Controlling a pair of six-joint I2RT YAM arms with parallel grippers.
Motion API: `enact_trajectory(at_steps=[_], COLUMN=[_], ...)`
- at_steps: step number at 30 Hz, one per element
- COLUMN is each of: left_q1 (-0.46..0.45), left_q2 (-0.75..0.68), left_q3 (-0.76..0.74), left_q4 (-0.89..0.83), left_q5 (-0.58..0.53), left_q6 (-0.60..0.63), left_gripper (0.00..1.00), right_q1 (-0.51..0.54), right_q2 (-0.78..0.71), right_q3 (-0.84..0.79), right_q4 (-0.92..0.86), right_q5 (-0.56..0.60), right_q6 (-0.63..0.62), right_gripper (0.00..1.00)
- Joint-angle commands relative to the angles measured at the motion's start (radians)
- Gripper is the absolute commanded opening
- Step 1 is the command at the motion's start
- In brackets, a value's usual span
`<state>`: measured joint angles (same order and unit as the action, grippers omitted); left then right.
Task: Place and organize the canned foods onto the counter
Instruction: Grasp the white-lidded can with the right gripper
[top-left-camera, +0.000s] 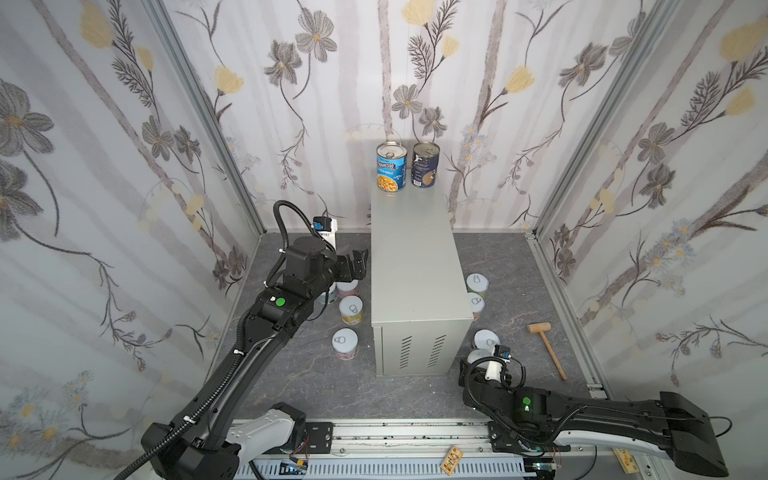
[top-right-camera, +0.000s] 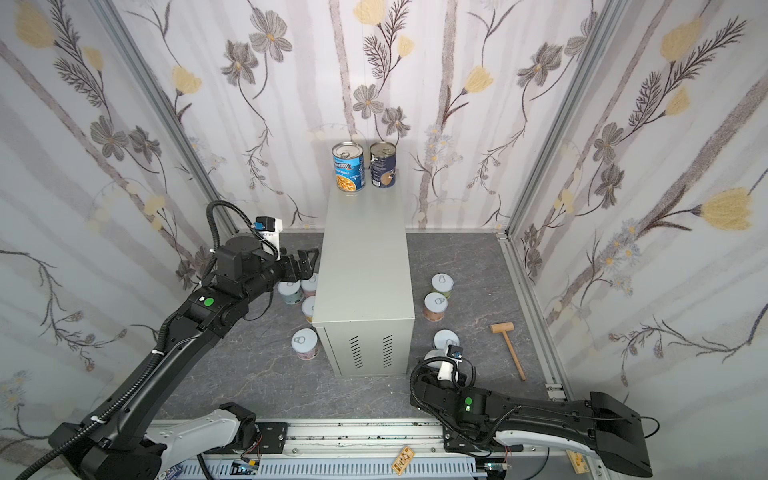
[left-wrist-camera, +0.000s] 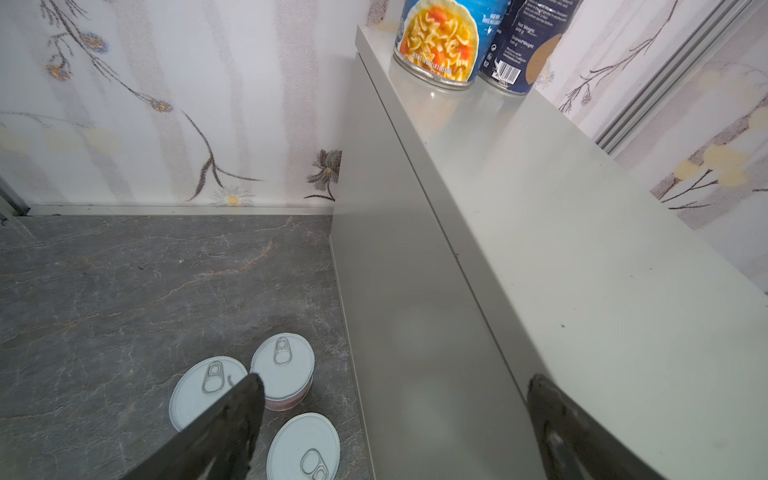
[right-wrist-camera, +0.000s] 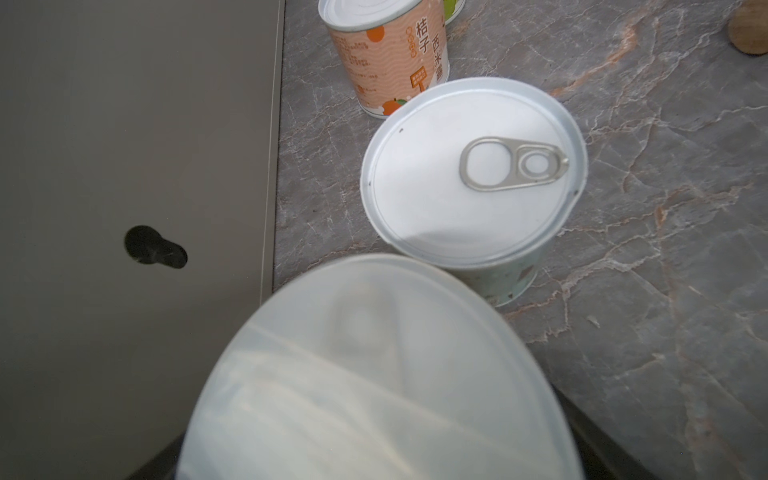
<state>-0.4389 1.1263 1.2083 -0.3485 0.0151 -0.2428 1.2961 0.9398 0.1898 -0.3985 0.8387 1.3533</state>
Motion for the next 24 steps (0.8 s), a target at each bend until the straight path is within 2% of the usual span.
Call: enact_trajectory(at_steps=[1, 8, 14, 24], left_q1=[0.003, 0.004, 0.008, 0.009], left_q2=[-0.004, 0.007, 0.012, 0.02], left_q3=[-0.005, -0.001, 0.001, 0.004], left_q4=[0.009, 0.011, 0.011, 0.019], left_q5=[-0.012, -0.017, -0.015, 0.002], left_q6=[-0.003, 0.008, 0.013, 0.007], left_gripper=[1.0, 1.0, 1.0, 1.0], right_q1=[0.0, 0.0, 0.0, 0.0], right_q2=[0.031, 0.138, 0.181, 0.039], right_q3=[0.026, 0.078, 0.104, 0.084], right_q4=[-0.015, -0.062, -0.081, -0.087], right_q5=[0.051, 0.052, 0.044, 0.058], right_q6=[0.067, 0.124, 0.122, 0.056], right_gripper=[0.92, 0.84, 0.75, 0.67])
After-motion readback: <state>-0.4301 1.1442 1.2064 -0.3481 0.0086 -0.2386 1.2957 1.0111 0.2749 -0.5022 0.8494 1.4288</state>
